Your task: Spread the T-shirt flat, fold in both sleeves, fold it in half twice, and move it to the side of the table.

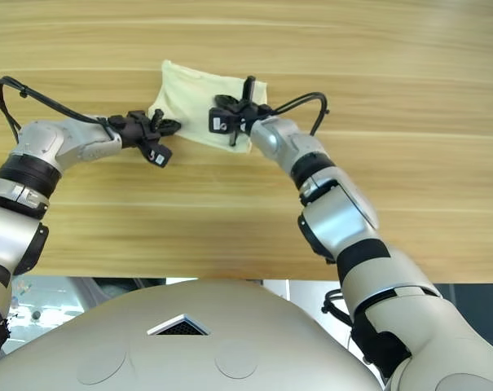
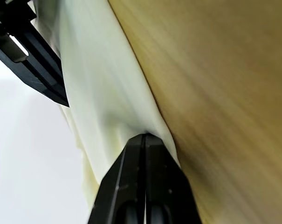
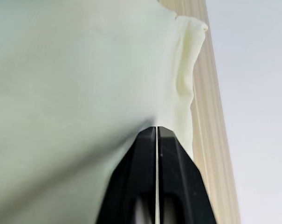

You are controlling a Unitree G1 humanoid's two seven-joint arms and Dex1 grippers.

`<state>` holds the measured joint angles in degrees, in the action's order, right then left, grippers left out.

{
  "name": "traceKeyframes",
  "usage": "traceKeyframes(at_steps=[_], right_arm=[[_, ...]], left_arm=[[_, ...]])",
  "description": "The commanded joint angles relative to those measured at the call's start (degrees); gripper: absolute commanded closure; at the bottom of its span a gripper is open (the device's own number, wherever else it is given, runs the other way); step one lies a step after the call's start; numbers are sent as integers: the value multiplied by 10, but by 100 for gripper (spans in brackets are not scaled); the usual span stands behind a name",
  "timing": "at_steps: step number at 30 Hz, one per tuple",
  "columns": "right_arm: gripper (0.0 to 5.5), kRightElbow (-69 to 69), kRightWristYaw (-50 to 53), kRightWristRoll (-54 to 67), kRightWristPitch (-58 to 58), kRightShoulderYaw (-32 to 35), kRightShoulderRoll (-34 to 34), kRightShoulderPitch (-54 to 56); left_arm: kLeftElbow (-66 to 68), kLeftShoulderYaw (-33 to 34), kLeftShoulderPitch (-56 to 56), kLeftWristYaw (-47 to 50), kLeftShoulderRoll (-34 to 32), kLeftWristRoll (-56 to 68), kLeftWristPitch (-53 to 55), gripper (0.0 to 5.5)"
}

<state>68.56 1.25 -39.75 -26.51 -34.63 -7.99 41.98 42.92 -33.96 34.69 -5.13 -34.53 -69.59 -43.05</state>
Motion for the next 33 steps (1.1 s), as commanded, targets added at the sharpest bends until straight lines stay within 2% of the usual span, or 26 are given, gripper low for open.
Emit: traceKeyframes(at_steps=[1,7,18,27,33], right_arm=[[546,36,-21,-21,23,-28,4,-55],[546,44,-15,-22,43,-30,7,-56],[546,68,-11,-28,94,-41,6,-70],[546,69,-11,-26,98,-44,10,-71],[546,69,-9,-27,101,-46,15,-70]], left_arm=[[-18,-32,-23,-37,-35,5,2,550],[-124,-23,-81,-113,-94,82,-2,550],[-173,47,-129,-103,-148,167,31,550],[-272,90,-138,-132,-147,276,-6,550],[-246,72,-101,-137,-110,260,-7,550]])
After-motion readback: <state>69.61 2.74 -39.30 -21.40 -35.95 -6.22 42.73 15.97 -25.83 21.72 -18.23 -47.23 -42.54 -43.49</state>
